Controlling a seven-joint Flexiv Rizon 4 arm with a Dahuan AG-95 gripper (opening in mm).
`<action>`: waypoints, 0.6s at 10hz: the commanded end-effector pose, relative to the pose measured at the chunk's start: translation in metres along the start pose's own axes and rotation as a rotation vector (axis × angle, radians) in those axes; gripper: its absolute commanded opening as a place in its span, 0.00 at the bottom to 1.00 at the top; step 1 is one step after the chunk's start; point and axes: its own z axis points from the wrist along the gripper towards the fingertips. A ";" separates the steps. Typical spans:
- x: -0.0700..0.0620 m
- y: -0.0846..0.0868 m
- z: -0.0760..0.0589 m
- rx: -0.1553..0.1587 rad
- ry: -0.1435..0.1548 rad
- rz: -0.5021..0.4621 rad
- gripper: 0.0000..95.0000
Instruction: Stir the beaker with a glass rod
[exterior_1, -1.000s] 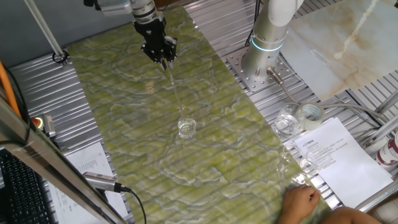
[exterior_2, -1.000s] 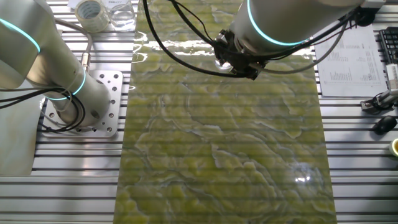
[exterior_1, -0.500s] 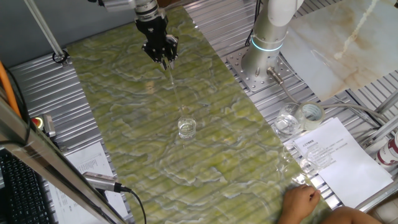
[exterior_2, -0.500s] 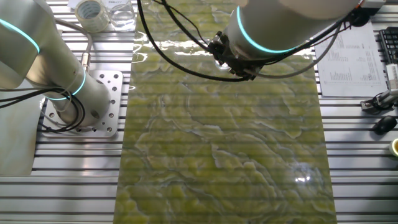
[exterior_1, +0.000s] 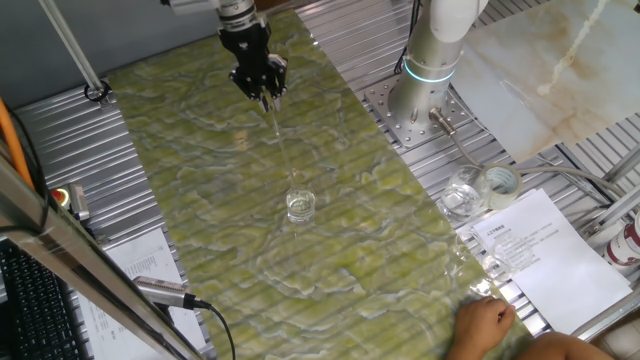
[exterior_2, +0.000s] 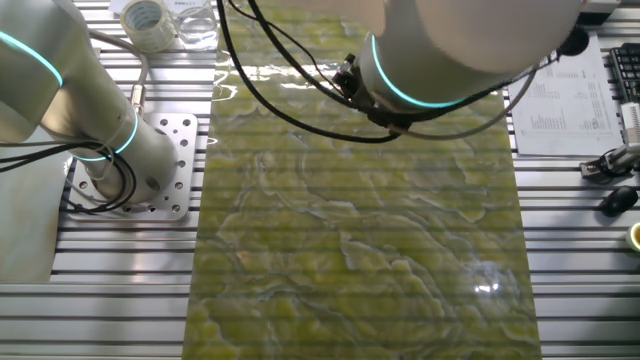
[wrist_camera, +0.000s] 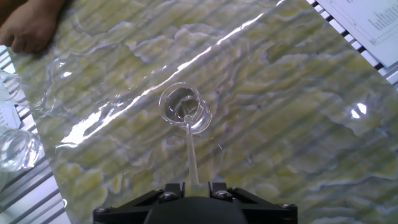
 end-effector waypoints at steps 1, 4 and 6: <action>0.000 0.002 0.000 -0.002 -0.008 -0.024 0.20; 0.000 0.002 0.000 -0.012 -0.032 -0.049 0.20; 0.000 0.002 0.000 -0.009 -0.035 -0.051 0.20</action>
